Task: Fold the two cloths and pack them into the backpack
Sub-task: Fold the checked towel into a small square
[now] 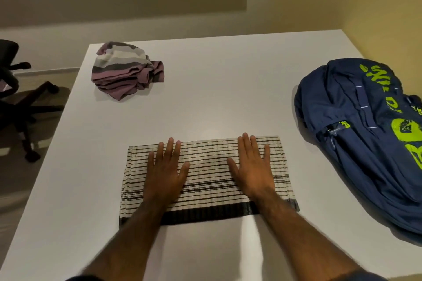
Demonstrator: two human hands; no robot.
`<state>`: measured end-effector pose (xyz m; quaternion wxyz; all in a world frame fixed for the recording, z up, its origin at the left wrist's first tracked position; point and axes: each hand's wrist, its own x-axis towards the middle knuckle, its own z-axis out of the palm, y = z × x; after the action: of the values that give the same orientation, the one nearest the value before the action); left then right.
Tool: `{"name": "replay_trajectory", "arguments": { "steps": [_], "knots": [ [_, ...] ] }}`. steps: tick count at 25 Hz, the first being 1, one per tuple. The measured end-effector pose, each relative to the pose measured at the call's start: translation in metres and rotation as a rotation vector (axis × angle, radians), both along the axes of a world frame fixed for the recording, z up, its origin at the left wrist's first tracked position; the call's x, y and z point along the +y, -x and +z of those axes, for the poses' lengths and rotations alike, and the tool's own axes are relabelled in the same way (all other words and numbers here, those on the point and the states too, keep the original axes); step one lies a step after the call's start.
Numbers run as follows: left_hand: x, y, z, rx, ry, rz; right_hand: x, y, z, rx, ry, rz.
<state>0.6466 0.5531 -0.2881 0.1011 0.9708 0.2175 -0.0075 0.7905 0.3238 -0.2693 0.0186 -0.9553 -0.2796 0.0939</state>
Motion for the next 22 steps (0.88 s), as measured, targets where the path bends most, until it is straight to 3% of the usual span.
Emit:
{"name": "replay_trajectory", "arguments": {
  "steps": [7,12,17,22],
  "knots": [
    [0.083,0.022,0.016,0.098,-0.088,0.047,-0.05,-0.048,0.009,-0.142,0.106,-0.049],
    [0.127,0.006,0.046,0.092,-0.246,-0.003,-0.05,-0.103,0.038,-0.184,0.173,0.17],
    [0.13,-0.005,0.064,0.207,-0.181,0.031,-0.056,-0.1,0.055,-0.263,0.269,0.147],
    [0.115,0.028,0.078,-0.033,-0.07,-0.051,-0.09,-0.063,0.064,-0.413,0.25,0.139]
  ]
}}
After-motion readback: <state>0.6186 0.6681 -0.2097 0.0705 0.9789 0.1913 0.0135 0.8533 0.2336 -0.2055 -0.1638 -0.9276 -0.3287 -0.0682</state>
